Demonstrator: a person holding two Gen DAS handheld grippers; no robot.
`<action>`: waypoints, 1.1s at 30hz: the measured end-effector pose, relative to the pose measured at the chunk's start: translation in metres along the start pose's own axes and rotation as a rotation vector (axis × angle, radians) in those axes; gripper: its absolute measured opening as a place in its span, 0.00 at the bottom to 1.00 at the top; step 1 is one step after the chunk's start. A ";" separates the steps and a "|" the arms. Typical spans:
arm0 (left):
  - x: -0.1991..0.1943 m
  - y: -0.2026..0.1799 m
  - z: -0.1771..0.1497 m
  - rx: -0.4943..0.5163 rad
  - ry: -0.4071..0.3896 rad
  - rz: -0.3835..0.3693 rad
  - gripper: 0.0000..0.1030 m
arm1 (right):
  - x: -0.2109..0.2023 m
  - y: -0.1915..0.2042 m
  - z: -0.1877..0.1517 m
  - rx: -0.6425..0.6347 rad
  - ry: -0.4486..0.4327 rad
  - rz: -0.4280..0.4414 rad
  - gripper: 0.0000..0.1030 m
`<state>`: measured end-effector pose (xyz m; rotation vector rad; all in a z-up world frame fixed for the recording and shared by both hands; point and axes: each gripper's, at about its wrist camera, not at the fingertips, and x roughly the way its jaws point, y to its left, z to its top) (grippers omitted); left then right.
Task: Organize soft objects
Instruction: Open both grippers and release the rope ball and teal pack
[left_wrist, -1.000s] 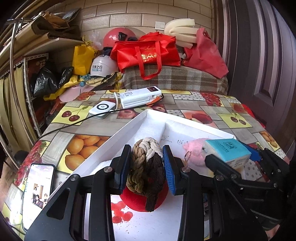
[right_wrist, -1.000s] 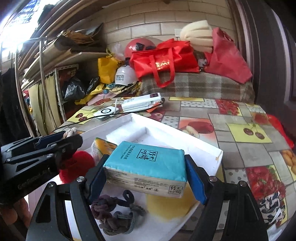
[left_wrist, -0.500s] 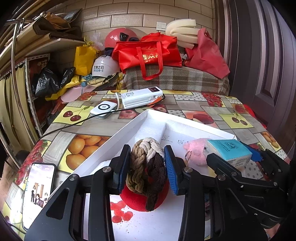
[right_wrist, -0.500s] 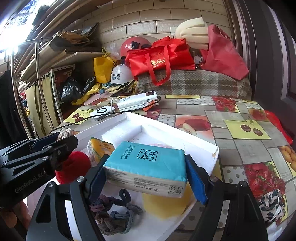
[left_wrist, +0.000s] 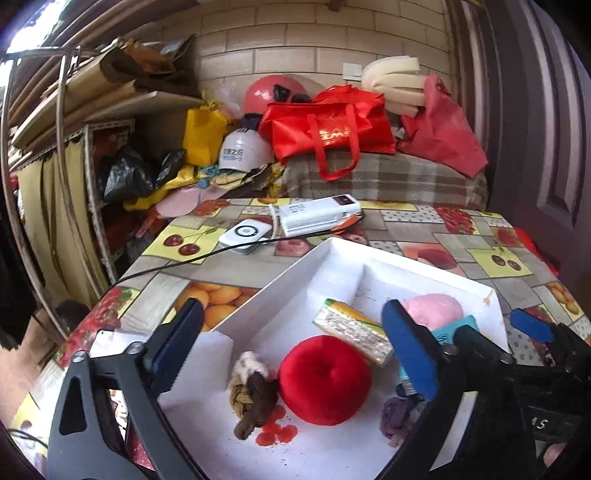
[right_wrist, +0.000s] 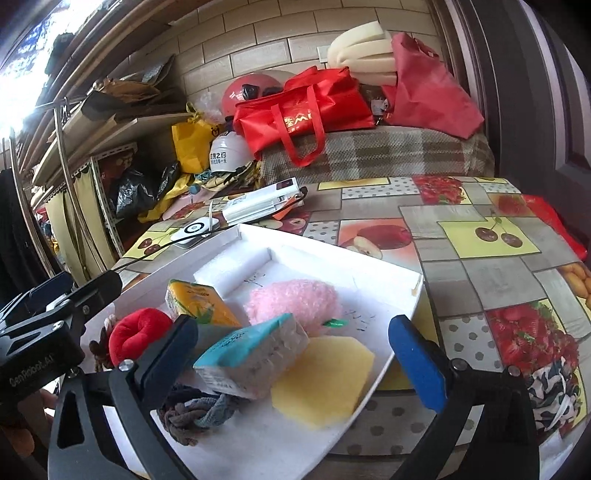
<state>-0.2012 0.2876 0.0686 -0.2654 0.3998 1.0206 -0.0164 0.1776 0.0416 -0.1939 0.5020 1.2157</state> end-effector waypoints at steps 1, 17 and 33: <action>0.000 0.001 0.000 -0.006 0.001 0.009 1.00 | -0.001 0.001 0.000 -0.005 -0.004 -0.002 1.00; -0.016 -0.021 -0.003 0.068 -0.058 -0.078 1.00 | -0.009 0.013 -0.002 -0.070 -0.050 -0.035 1.00; -0.038 0.062 0.017 -0.212 -0.194 0.140 1.00 | -0.011 0.012 -0.001 -0.061 -0.057 -0.039 1.00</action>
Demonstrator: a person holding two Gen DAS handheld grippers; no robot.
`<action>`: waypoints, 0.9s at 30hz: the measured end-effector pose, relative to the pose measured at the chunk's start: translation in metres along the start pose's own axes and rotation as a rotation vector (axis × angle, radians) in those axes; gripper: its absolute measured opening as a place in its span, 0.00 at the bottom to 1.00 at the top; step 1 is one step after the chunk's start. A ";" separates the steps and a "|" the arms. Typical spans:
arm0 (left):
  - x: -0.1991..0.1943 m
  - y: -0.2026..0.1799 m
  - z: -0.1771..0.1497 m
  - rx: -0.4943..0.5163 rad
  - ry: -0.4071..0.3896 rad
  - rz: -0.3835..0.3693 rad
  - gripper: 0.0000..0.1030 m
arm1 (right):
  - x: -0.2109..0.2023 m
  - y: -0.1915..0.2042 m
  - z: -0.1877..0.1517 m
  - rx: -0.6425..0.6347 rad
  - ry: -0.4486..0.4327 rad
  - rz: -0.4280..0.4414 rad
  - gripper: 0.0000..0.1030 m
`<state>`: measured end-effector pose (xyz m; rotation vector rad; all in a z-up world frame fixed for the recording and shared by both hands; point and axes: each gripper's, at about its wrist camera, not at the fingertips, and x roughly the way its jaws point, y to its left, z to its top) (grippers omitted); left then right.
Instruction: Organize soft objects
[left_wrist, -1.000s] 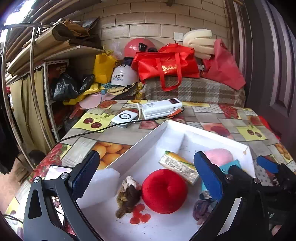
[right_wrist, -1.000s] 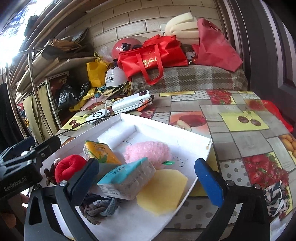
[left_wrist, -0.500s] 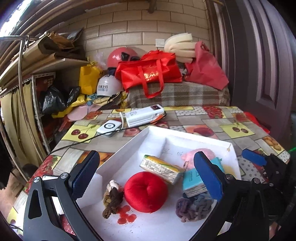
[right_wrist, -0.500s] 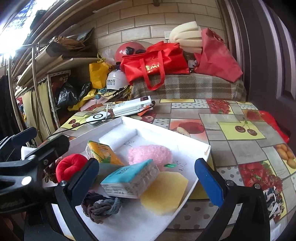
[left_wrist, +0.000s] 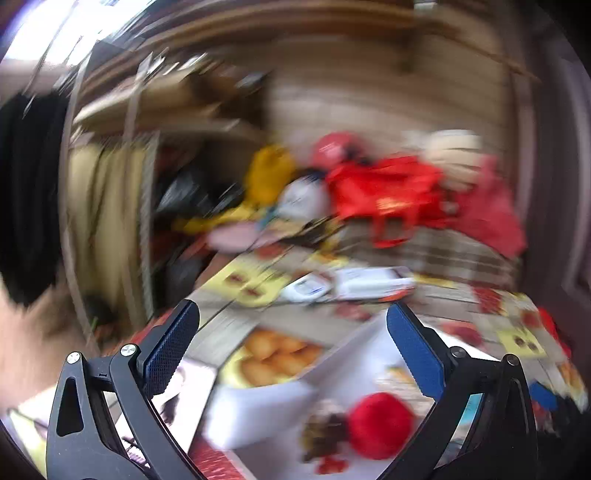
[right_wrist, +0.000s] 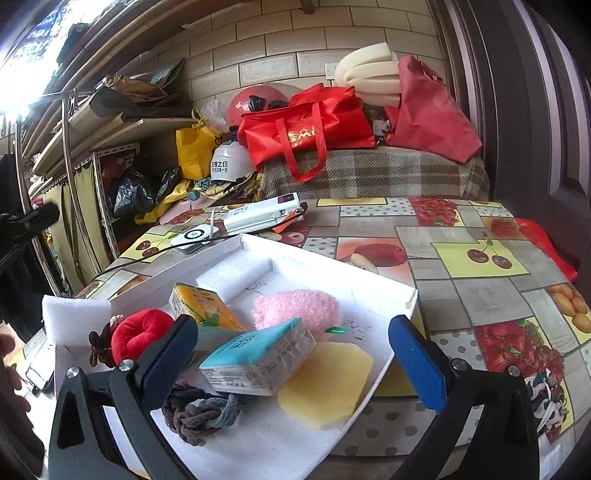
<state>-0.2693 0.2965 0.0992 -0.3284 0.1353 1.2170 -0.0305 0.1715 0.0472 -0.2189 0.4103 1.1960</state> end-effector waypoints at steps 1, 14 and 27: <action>0.011 0.015 0.000 -0.050 0.044 0.033 1.00 | 0.000 0.000 0.000 -0.002 -0.002 -0.001 1.00; 0.021 -0.065 -0.044 -0.011 0.348 -0.514 1.00 | 0.000 0.003 0.000 -0.009 -0.004 -0.004 1.00; 0.006 -0.051 -0.033 -0.030 0.210 -0.474 1.00 | 0.002 -0.001 -0.001 0.015 -0.003 -0.004 1.00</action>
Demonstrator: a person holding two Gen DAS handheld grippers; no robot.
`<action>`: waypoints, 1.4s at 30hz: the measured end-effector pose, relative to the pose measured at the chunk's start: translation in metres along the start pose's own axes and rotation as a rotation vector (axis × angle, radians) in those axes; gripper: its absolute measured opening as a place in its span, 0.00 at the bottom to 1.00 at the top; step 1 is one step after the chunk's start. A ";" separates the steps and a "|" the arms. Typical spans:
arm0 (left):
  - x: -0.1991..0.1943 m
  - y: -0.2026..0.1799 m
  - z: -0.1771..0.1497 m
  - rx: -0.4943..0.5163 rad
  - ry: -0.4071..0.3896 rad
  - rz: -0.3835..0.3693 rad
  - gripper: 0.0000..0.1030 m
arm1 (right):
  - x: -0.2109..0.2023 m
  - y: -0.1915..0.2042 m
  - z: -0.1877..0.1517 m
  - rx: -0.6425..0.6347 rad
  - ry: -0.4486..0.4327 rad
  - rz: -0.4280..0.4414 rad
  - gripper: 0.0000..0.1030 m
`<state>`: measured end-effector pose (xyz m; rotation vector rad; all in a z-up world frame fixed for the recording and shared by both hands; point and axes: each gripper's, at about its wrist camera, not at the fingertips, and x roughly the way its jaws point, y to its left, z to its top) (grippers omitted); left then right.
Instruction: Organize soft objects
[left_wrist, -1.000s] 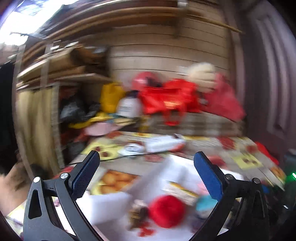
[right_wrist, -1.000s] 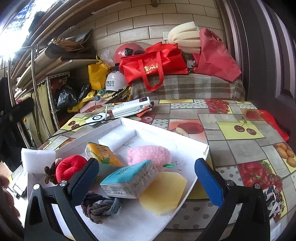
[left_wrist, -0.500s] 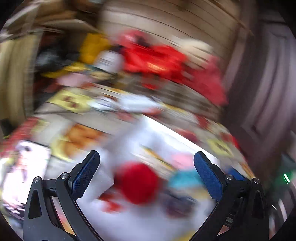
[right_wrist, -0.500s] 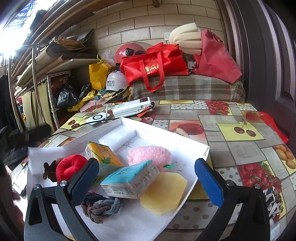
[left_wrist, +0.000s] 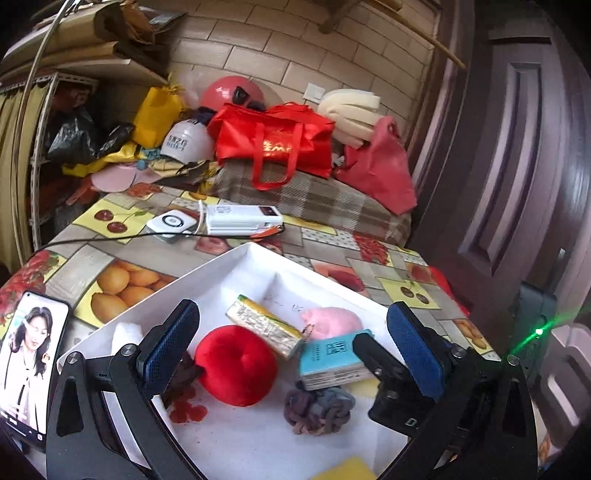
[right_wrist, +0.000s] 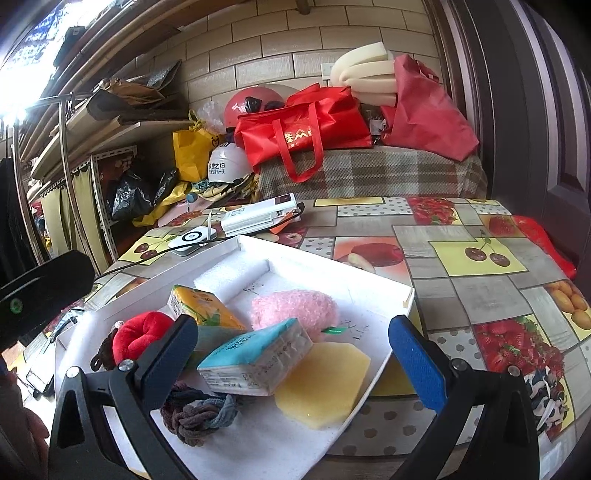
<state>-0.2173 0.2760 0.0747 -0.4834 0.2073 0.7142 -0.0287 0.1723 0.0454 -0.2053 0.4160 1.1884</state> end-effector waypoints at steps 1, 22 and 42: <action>0.000 0.002 0.000 -0.007 0.005 0.001 1.00 | 0.000 0.000 0.000 0.001 0.000 0.000 1.00; -0.002 -0.010 -0.002 0.047 -0.003 -0.011 1.00 | 0.000 -0.001 0.000 0.004 -0.002 0.002 1.00; -0.005 -0.017 0.001 0.054 -0.006 -0.014 1.00 | 0.000 -0.002 0.000 0.004 -0.002 0.004 1.00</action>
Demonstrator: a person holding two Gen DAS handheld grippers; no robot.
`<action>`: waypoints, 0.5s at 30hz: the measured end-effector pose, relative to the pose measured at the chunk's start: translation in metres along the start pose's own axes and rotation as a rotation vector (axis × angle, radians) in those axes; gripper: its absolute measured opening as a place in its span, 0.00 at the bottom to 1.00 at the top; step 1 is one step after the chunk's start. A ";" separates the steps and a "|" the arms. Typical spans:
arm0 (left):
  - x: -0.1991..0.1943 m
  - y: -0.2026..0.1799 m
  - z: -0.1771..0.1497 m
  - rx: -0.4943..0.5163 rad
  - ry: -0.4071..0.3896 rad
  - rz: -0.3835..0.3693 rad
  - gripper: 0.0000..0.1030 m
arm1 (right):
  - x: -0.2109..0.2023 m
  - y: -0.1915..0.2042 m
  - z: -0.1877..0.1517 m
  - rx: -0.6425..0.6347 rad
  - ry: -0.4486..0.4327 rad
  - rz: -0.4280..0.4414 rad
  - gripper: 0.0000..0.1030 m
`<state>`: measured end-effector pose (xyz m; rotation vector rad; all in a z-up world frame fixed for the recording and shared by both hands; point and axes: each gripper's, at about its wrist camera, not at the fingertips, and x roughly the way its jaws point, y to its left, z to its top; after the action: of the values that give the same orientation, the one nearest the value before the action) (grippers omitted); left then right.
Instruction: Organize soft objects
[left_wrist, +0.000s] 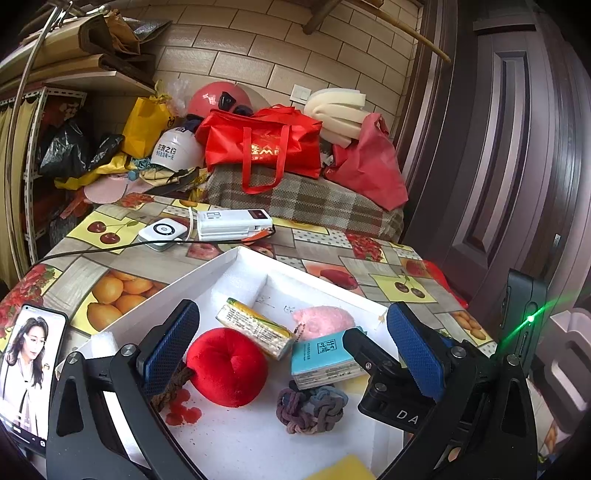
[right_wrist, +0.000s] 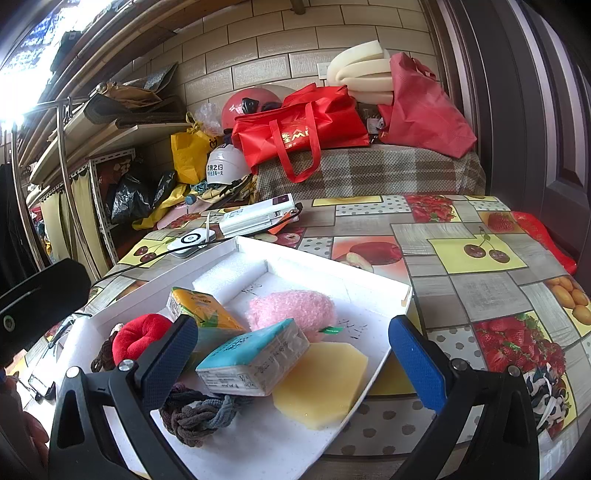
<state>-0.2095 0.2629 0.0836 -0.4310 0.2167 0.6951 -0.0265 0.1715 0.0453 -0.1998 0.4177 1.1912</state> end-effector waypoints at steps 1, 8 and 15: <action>0.000 0.000 0.000 -0.001 -0.001 0.000 1.00 | 0.000 0.000 0.000 0.000 0.000 0.000 1.00; 0.000 0.000 -0.001 0.000 0.000 0.001 1.00 | 0.000 -0.001 0.000 0.001 0.000 0.000 1.00; 0.000 -0.001 -0.001 -0.001 -0.001 0.001 1.00 | 0.000 -0.001 0.000 0.001 0.000 0.001 1.00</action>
<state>-0.2089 0.2623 0.0827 -0.4311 0.2161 0.6968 -0.0258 0.1711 0.0452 -0.1988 0.4180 1.1918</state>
